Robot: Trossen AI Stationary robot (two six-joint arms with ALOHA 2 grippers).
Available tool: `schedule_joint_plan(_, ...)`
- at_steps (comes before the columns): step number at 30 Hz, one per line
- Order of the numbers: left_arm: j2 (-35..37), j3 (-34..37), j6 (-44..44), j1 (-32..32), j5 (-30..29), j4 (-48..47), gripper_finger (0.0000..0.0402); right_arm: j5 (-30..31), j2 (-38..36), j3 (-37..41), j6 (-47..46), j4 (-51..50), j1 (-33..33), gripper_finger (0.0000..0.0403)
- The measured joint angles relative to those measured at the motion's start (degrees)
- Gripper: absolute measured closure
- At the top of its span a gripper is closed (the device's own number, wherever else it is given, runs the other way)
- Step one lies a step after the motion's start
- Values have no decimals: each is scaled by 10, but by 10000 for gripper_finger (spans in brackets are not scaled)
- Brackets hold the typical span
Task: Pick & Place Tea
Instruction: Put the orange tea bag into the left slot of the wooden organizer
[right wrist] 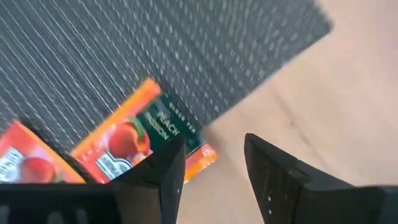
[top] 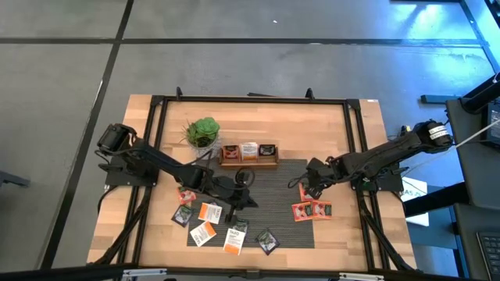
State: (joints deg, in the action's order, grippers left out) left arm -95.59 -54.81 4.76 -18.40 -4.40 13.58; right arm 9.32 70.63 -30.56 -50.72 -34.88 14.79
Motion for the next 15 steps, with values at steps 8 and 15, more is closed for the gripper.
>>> schedule_joint_plan(8,0,0,0,-4,-2,-8,398,-33,-3,63,-1,99,-1,237)
schedule_joint_plan(15,0,0,-9,-3,-33,-10,398,-13,-3,78,-1,94,1,280)
